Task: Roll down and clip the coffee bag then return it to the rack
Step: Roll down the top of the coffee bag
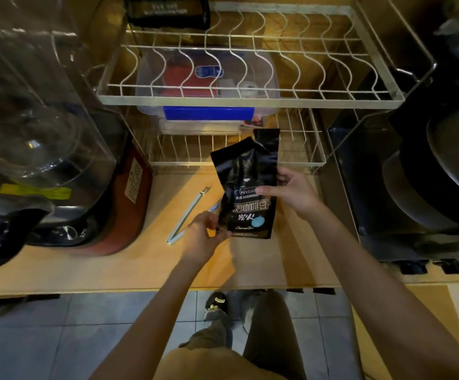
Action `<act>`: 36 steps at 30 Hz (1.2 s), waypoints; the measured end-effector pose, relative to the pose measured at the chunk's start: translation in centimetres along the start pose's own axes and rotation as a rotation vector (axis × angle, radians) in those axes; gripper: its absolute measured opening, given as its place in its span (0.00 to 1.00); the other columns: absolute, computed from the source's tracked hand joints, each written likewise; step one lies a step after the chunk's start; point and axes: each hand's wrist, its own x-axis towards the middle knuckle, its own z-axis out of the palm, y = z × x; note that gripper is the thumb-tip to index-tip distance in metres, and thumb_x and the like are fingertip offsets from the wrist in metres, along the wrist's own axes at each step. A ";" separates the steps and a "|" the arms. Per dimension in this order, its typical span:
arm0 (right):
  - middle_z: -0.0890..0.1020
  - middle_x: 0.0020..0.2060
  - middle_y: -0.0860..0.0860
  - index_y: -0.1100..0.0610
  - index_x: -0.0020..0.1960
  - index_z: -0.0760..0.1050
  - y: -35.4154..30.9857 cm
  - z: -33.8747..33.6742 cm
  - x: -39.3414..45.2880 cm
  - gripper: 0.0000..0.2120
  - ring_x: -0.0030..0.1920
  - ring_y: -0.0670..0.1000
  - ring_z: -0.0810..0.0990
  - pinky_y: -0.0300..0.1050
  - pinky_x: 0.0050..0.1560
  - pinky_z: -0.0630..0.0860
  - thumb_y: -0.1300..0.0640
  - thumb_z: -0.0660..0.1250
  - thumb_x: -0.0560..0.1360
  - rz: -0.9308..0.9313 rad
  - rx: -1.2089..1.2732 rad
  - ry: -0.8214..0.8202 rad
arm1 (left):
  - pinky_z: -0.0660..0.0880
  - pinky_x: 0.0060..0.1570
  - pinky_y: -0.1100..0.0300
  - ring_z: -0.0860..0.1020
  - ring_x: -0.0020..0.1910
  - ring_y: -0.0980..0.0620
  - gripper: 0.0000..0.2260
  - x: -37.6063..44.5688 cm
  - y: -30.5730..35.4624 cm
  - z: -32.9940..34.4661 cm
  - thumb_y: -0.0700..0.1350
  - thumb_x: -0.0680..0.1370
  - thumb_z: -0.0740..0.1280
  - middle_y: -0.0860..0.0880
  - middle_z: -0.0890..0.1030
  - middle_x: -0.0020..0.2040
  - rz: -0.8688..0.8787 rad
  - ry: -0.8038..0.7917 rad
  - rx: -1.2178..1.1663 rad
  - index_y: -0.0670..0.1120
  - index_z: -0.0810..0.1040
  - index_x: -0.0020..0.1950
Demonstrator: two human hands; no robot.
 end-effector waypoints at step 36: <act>0.82 0.46 0.54 0.65 0.57 0.75 0.7 -1.5 2.3 0.14 0.47 0.52 0.81 0.45 0.48 0.78 0.65 0.68 0.71 0.201 0.175 0.039 | 0.66 0.38 0.68 0.70 0.38 0.56 0.11 0.8 0.4 -0.7 0.38 0.72 0.69 0.50 0.70 0.37 0.062 -0.402 -0.360 0.47 0.71 0.32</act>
